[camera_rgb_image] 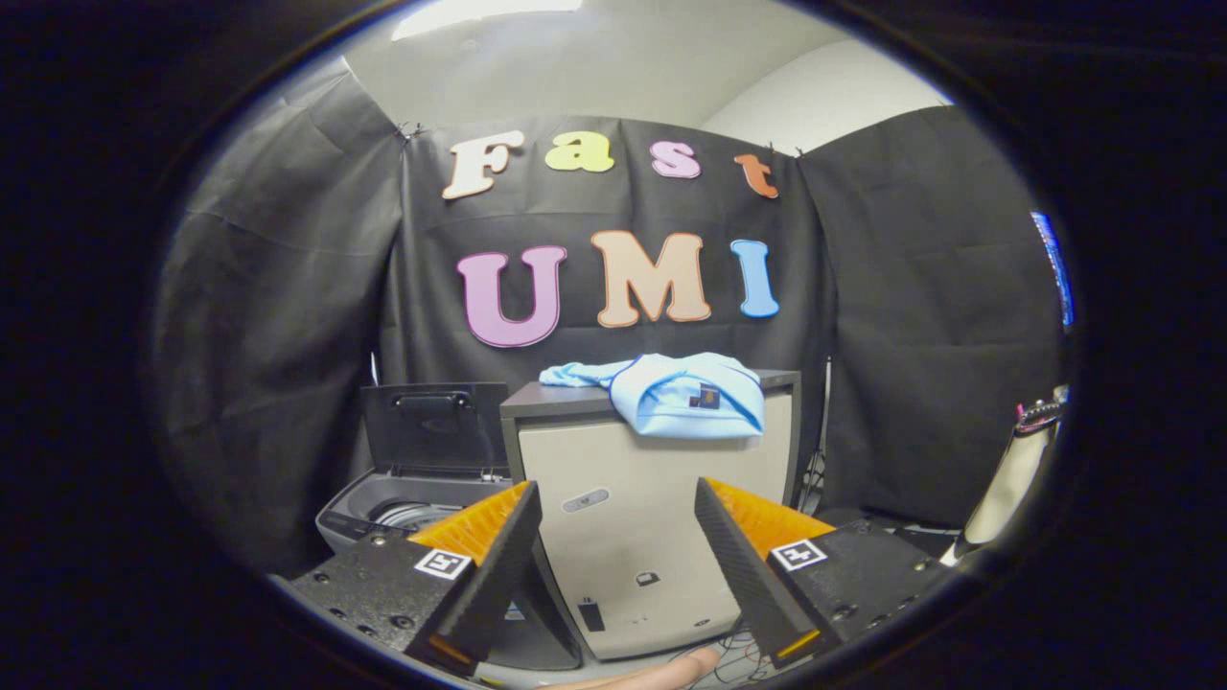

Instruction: Put the clothes into the washing machine and then close the washing machine lid.

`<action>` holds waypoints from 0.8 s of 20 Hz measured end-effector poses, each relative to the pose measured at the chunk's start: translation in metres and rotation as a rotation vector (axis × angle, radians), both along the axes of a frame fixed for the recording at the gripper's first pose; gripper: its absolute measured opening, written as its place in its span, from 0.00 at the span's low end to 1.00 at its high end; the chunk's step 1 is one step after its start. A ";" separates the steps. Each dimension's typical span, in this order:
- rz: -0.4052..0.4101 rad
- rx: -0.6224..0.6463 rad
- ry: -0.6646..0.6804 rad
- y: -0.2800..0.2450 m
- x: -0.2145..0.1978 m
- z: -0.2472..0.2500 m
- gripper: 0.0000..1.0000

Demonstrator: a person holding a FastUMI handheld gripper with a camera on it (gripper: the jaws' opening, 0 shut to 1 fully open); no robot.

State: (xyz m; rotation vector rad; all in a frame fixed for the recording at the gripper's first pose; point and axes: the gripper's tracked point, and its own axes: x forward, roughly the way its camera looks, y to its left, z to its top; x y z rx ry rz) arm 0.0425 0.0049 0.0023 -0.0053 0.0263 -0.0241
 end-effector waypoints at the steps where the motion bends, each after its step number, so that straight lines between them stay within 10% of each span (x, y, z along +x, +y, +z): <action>1: -0.005 -0.008 0.001 -0.002 0.002 0.001 0.98; 16: -0.020 -0.025 0.001 0.000 0.144 0.069 0.98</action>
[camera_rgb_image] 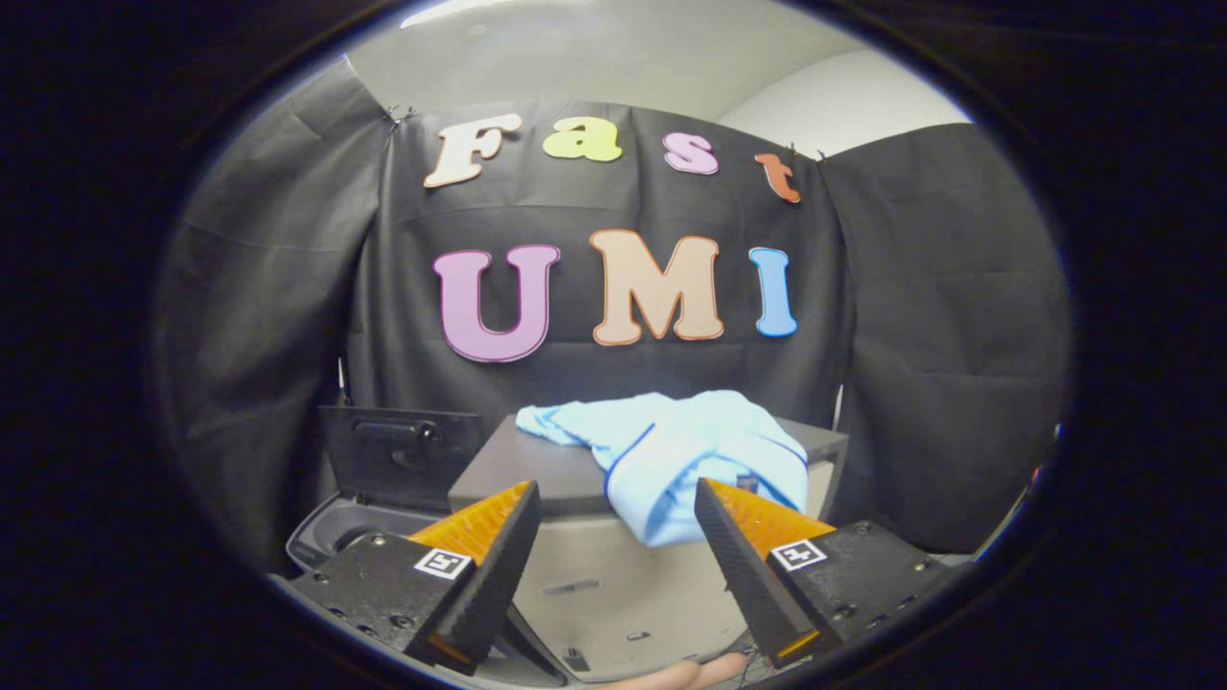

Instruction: Put the clothes into the washing machine and then close the washing machine lid.

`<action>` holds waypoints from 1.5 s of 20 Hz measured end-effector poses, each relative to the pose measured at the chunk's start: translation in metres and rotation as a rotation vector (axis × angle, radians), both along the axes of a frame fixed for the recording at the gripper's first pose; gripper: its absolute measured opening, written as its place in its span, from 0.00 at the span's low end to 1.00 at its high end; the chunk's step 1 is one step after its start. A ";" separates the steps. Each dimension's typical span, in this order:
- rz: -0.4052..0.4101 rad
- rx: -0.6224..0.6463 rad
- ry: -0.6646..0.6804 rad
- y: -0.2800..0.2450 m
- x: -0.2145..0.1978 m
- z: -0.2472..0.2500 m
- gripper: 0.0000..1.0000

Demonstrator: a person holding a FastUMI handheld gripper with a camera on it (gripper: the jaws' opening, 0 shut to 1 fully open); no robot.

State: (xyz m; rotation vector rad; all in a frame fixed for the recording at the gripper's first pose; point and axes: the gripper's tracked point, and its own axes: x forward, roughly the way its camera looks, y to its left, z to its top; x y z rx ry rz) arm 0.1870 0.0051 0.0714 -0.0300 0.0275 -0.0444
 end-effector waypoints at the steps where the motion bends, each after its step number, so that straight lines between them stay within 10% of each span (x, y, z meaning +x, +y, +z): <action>1: -0.009 -0.008 -0.001 -0.002 0.016 0.008 0.98; 9: -0.188 -0.083 0.086 -0.058 0.131 0.049 0.96; 15: -0.128 0.021 0.297 -0.046 0.197 0.001 0.95; 22: -0.167 -0.013 0.670 -0.053 0.196 -0.057 0.87; 28: -0.193 0.062 0.634 -0.059 0.201 -0.054 0.83; 30: -0.212 0.093 0.624 -0.063 0.196 -0.055 0.65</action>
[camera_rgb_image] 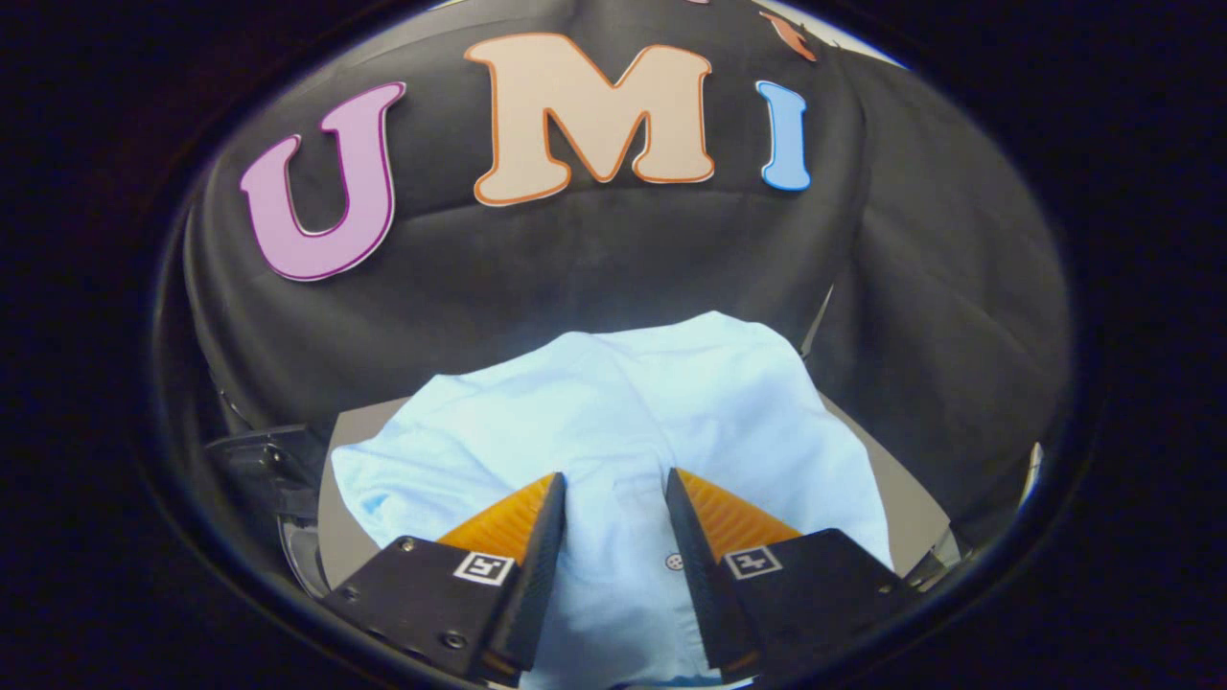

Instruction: Put the clothes into the washing machine and then close the washing machine lid.

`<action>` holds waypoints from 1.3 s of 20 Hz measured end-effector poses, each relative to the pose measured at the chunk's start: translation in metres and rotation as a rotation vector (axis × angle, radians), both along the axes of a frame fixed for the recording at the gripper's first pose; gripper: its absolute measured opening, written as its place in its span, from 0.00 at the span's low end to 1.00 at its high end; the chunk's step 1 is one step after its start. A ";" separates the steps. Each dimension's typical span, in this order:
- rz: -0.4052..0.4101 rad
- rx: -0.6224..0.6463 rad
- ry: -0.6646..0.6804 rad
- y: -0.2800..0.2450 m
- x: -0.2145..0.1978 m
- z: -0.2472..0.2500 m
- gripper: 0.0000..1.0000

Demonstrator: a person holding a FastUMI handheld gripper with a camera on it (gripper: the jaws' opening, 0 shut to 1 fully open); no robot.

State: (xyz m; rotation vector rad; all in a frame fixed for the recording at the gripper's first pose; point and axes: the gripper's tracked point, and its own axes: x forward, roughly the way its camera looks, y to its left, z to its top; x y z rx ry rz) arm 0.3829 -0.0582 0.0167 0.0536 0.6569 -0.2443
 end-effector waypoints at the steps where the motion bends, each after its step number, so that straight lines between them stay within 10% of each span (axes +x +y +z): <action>1: -0.002 0.033 -0.020 0.002 0.000 0.003 0.50; 4: -0.021 0.111 -0.061 0.003 -0.005 0.002 0.21; 9: -0.008 -0.012 -0.114 0.014 -0.017 0.012 0.09; 26: -0.043 -0.117 -0.435 0.071 -0.082 0.142 0.08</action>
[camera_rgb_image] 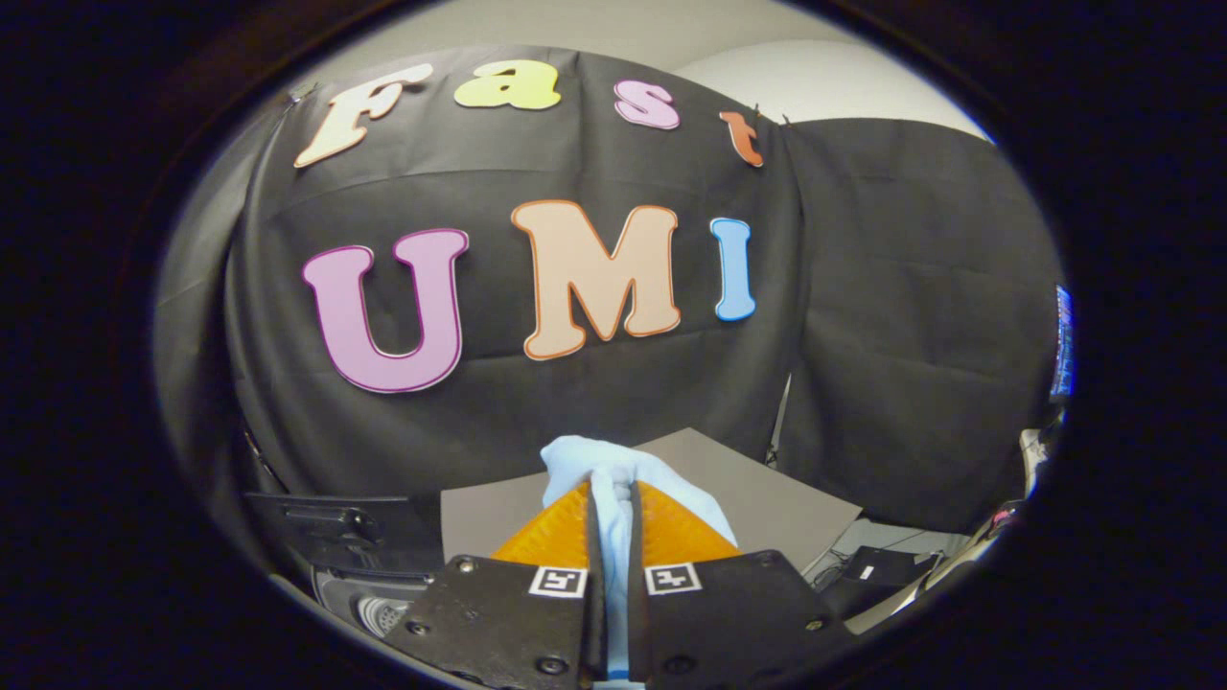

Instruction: Put the clothes into the washing machine and then close the washing machine lid.

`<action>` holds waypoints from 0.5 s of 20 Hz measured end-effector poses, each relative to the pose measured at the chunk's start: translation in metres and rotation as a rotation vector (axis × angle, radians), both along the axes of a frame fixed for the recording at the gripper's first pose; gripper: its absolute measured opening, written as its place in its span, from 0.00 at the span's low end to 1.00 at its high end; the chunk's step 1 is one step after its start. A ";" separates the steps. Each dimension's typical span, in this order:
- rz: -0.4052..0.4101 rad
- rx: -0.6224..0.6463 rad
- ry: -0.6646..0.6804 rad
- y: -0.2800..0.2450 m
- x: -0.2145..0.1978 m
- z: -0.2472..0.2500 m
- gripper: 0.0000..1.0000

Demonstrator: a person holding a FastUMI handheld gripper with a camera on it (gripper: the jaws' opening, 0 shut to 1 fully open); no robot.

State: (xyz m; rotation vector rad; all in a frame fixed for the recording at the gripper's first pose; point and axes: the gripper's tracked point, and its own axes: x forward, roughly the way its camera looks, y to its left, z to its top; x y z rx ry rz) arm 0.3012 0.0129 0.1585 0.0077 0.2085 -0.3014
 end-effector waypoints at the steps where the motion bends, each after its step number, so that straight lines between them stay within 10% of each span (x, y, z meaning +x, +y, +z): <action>1: 0.011 -0.002 -0.011 0.012 -0.003 0.007 0.08; 10: 0.140 -0.003 -0.144 0.144 -0.025 0.058 0.08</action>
